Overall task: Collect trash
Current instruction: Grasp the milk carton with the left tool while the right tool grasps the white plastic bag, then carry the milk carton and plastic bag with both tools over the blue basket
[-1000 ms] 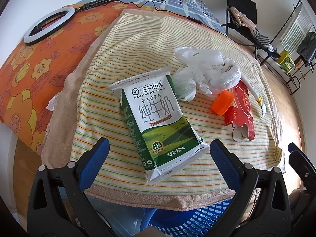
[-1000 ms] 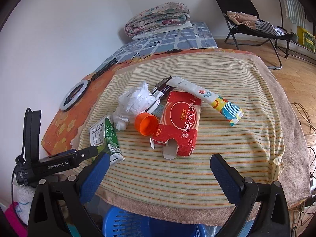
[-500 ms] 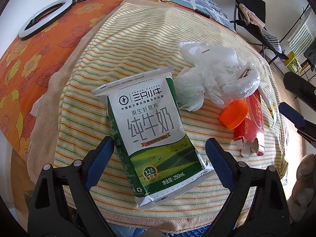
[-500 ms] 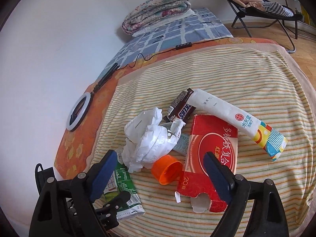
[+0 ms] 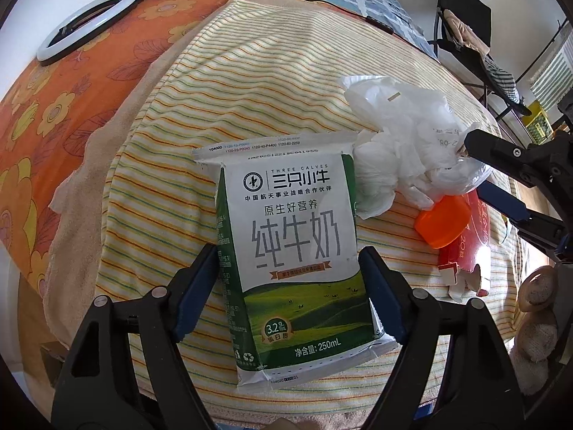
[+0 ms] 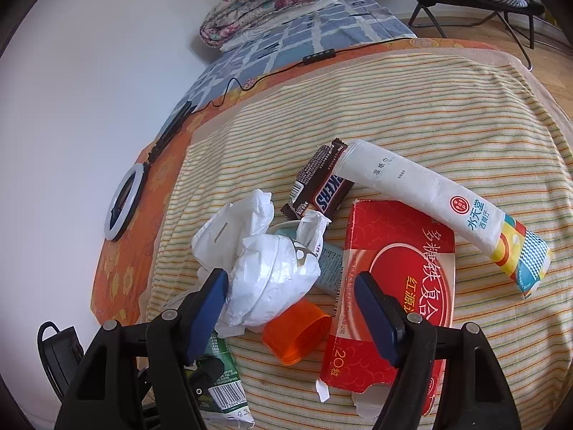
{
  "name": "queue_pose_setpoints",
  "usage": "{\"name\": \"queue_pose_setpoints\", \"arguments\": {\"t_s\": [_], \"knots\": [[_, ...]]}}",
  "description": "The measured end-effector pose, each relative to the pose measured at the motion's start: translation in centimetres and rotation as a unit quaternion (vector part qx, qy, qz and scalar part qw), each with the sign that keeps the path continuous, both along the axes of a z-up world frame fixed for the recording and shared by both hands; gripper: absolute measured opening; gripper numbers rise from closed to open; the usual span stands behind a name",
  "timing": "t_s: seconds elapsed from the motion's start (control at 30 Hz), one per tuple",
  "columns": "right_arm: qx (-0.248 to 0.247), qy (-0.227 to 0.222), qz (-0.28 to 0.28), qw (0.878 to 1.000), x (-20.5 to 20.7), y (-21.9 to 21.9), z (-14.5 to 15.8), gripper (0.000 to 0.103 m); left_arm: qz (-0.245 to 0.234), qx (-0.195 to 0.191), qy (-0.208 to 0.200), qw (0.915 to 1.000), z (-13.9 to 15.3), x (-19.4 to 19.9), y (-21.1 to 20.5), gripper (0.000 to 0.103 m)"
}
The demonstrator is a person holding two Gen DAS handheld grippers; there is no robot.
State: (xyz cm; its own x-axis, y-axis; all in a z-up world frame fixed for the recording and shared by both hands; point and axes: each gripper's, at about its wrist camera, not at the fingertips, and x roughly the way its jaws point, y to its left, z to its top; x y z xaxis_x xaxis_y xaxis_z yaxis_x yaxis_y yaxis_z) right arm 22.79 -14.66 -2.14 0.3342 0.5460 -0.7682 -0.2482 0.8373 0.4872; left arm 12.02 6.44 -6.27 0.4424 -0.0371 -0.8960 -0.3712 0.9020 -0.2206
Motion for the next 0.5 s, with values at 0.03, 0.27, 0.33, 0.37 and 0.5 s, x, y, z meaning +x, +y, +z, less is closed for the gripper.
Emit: {"name": "queue_pose_setpoints", "arguments": {"t_s": [0.03,0.27,0.33,0.37,0.5], "knots": [[0.011,0.006,0.003,1.000,0.1,-0.1,-0.2,0.060,0.000,0.000,-0.001,1.0000,0.0,-0.1,0.1,0.081],[0.033,-0.011,0.006,0.999,-0.4,-0.2,0.5,0.038,0.011,0.000,-0.006,0.9999,0.2,-0.4,0.7,0.076],[0.038,-0.025,0.003,0.999,-0.6,-0.4,1.3,0.037,0.015,0.000,-0.007,0.9999,0.3,-0.6,1.0,0.076],[0.039,-0.034,0.002,0.999,-0.8,-0.5,1.7,0.037,0.016,0.001,-0.009,0.9998,0.4,-0.7,1.1,0.076],[0.035,-0.076,-0.005,0.997,-1.6,-0.9,3.8,0.037,0.024,0.003,-0.022,0.9995,1.1,-1.4,1.7,0.076]]}}
